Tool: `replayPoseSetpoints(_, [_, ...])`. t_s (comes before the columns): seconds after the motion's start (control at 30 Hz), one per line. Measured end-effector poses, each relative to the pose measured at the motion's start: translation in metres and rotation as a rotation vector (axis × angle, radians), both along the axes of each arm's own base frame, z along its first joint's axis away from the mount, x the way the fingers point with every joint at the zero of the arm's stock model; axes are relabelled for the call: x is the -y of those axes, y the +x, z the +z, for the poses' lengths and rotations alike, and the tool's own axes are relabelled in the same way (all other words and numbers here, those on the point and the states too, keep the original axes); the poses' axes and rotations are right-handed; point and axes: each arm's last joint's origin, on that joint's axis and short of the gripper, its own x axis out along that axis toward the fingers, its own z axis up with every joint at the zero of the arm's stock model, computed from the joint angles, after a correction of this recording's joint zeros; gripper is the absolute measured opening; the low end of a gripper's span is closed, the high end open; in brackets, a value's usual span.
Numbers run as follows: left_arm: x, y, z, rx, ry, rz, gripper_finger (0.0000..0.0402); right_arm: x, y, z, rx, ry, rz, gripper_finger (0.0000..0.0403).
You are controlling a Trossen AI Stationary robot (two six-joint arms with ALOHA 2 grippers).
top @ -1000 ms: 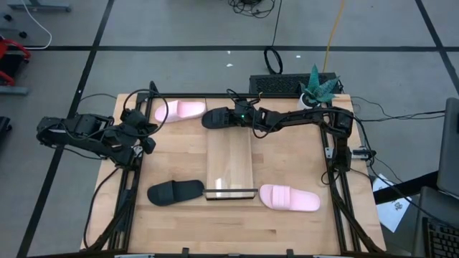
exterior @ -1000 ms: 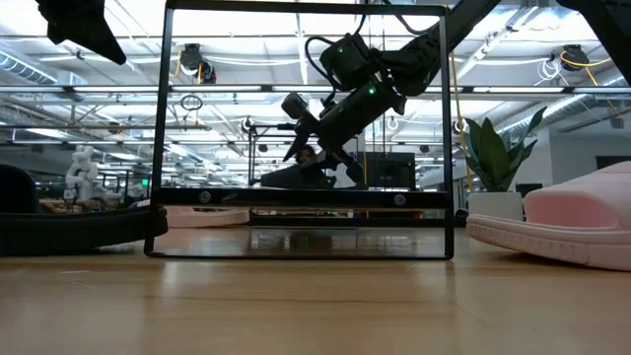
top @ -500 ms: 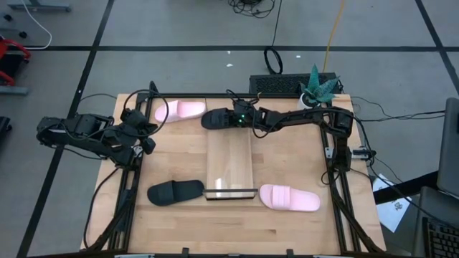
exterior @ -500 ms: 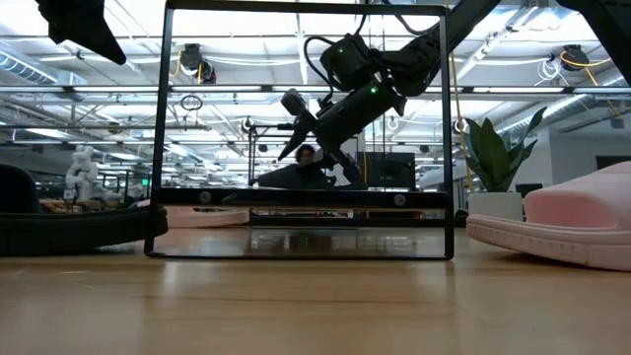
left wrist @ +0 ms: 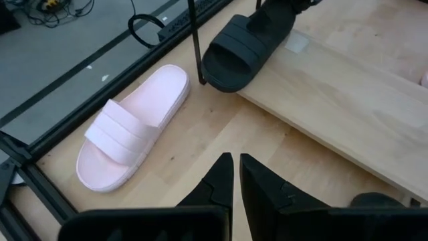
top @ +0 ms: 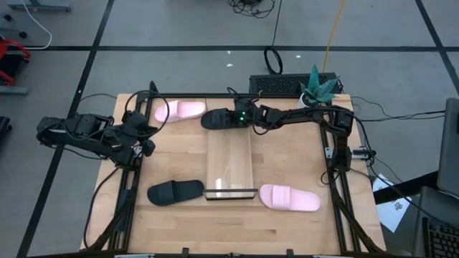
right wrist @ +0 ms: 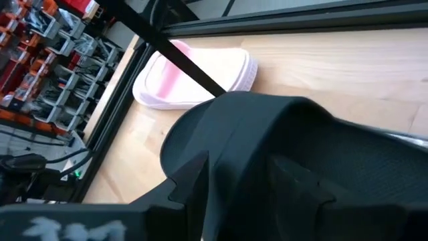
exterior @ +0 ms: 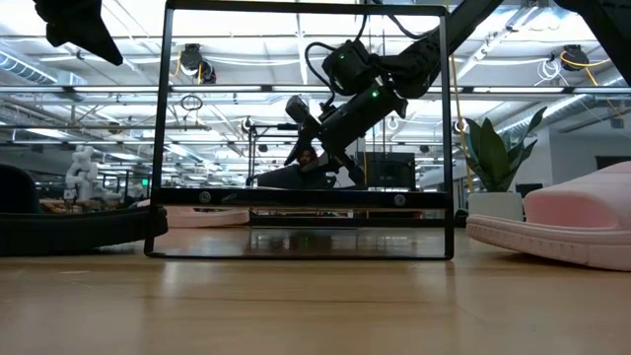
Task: Pick and place slides into the shelf
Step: Put the top black slipper on the shelf, then put the black slipper on the shelf
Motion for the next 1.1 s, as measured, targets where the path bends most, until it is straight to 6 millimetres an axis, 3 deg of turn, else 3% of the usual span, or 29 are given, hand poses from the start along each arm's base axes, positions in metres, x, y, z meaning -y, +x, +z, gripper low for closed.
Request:
replayPoseSetpoints(0.53, [0.0,0.0,0.0,0.0,0.0,0.0,0.0026,0.002,-0.005,0.004,-0.034,-0.018,0.01,0.0135])
replayPoseSetpoints(1.1, [0.0,0.0,0.0,0.002,-0.003,-0.005,0.0026,0.007,-0.038,0.032,-0.245,-0.073,-0.005,0.0135])
